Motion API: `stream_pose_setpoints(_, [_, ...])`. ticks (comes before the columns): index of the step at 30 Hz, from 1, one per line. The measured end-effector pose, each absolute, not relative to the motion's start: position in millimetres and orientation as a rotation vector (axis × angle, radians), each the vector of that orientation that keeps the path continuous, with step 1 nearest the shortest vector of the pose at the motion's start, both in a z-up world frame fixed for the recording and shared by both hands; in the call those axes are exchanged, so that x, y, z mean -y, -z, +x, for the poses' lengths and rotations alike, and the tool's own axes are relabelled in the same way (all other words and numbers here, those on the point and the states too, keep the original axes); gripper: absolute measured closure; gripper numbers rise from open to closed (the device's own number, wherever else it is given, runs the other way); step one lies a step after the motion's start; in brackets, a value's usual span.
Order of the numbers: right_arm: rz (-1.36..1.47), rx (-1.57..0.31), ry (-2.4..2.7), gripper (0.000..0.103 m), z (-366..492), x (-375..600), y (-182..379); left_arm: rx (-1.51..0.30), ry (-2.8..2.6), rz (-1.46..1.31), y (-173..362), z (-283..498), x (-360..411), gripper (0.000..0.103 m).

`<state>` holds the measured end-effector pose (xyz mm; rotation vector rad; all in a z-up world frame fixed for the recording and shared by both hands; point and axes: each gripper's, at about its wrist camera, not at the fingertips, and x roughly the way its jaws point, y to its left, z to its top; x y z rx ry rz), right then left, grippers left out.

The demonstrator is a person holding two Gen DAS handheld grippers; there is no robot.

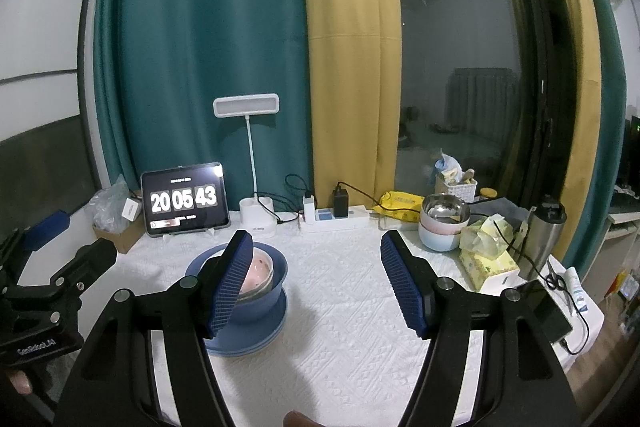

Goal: Organize plates and bowls

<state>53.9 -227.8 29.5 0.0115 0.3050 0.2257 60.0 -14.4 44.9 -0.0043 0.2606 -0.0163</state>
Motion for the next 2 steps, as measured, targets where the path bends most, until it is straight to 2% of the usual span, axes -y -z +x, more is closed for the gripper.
stream_pose_setpoints(2, [0.010,-0.312,-0.228,0.033,57.6,229.2,-25.8,-0.262,0.019,0.004,-42.3,64.2,16.4,0.004])
